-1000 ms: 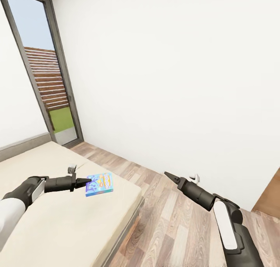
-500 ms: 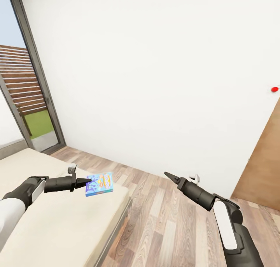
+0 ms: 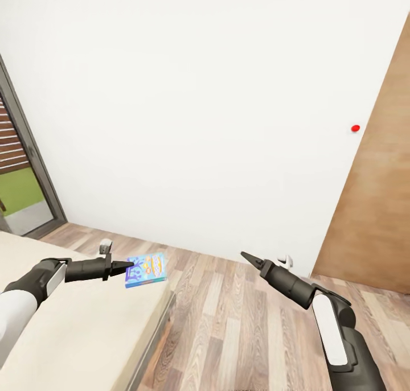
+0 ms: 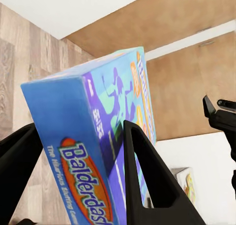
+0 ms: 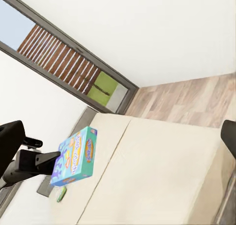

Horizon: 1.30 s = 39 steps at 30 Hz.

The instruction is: Put all the toys in the child's room - the three board games (two on the bed and one on the table), the two jigsaw puzzles on the table, and the tennis ball on the table - inside the toy box on the table in the child's room.

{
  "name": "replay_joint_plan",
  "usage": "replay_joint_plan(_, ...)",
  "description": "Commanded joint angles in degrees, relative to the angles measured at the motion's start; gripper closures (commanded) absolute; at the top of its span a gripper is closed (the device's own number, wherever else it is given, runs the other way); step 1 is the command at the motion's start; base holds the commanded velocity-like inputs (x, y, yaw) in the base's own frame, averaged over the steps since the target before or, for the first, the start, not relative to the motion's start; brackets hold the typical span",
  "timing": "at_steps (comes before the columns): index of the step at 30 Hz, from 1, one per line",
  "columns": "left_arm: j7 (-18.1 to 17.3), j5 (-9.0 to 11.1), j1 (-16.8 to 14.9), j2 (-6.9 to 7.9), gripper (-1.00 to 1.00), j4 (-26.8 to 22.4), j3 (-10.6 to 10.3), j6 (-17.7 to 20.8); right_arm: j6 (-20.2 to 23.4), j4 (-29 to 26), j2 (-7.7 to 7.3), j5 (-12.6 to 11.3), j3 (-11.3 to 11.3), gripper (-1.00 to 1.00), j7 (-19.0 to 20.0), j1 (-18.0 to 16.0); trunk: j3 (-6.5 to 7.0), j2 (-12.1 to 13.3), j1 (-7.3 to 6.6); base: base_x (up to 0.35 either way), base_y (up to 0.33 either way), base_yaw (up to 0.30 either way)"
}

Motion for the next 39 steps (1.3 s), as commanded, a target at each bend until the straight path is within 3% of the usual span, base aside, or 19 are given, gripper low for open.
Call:
replay_joint_plan(1, -0.14, 0.35, -0.04, 0.04, 1.0, -0.04, -0.07, 0.64, 0.37, 0.0, 0.06, 0.04, -0.2, -1.0, 0.23, -0.09, -0.13, -0.14, 0.04, 0.0, 0.0, -0.278)
replay_joint_plan(39, -0.16, 0.32, -0.04, 0.04, 1.0, -0.04, -0.04, 0.64, 0.37, 0.0, 0.1, 0.04, -0.79, -1.0, 0.35, -0.09, -0.13, -0.14, 0.04, 0.0, 0.0, -0.278)
